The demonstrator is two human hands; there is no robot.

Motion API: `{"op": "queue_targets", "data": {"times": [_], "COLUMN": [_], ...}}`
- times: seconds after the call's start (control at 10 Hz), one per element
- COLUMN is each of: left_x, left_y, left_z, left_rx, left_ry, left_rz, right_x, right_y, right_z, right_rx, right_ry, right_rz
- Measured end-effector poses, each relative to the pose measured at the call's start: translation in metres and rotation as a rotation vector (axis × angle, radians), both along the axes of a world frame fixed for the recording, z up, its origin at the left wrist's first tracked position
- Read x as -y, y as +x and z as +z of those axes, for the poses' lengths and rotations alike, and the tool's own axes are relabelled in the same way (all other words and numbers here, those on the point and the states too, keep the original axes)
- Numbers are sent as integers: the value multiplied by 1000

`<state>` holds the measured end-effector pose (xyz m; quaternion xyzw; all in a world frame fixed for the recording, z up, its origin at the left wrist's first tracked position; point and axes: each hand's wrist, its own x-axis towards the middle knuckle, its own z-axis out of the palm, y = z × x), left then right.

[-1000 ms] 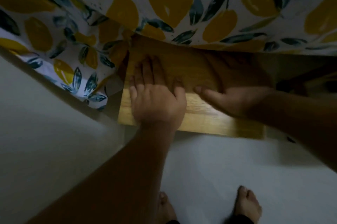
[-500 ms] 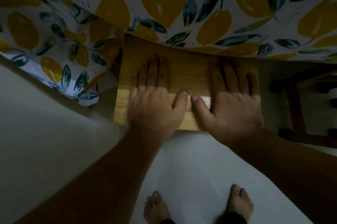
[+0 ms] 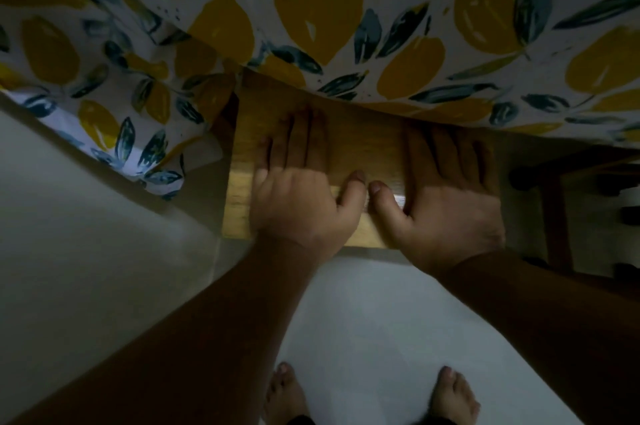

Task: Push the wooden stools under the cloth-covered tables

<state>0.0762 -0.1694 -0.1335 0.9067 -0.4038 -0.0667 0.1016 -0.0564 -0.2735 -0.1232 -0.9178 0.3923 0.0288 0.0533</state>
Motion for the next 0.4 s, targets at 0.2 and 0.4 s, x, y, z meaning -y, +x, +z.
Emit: {"op": "queue_targets", "data": {"times": [0.2,0.4], "left_x": [-6,-80], "left_y": [2,-33], "left_z": [15,53], "left_rx": [-225,-265], "left_ry": [-55,4], "left_rz": [73,311], "right_x": [1,-24], "right_y": [-3,-9], "right_z": [5,59], "right_rx": [20,-66], "right_ry": [78,293], "right_rz": [18,410]}}
